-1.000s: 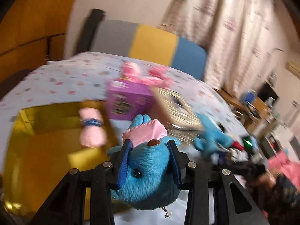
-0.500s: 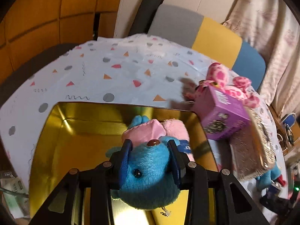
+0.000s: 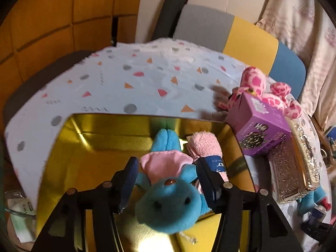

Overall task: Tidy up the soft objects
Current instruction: 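Carry the blue dog into the gold tray with the left tool while the right holds the soap box, then carry the soap box to the gold tray and release it with the right tool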

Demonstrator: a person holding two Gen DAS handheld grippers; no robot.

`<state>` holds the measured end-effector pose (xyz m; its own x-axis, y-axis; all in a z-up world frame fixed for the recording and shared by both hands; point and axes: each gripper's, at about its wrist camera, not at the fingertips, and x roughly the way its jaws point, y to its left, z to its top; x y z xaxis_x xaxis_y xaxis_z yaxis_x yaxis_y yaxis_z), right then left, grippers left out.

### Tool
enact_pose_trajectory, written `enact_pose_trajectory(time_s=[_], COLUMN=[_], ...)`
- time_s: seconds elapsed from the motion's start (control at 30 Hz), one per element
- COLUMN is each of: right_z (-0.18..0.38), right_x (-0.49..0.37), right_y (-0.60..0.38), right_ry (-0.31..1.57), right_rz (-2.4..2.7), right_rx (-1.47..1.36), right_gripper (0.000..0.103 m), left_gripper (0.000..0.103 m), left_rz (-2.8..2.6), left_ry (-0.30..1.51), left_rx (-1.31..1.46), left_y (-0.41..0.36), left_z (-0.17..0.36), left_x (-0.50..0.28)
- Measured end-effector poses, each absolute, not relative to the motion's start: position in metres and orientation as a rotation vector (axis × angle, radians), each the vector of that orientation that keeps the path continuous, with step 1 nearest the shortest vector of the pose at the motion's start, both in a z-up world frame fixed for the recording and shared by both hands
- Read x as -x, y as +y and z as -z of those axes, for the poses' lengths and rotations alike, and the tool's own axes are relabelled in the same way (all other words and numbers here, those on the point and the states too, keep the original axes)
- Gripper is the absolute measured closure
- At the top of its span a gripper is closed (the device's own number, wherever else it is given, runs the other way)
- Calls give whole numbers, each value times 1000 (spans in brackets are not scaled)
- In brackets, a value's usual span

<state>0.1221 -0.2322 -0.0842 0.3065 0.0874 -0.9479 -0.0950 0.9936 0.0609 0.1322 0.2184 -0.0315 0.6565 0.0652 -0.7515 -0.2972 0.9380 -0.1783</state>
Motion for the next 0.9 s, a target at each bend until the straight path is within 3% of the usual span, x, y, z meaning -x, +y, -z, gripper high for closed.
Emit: enact_pose_trajectory(time_s=[0.33,0.9], right_z=[82,50], right_x=[-119,-90], right_y=[-228,-155], right_ry=[1246,1215], right_rz=[-116,-354], right_rx=[19,-17], right_gripper=[79,79], left_gripper=[38,31], left_rz=[-198,-157], left_ry=[692,677], left_rx=[249,223], left_y=[185,160], left_z=[-8,-7], left_x=[-66,-16])
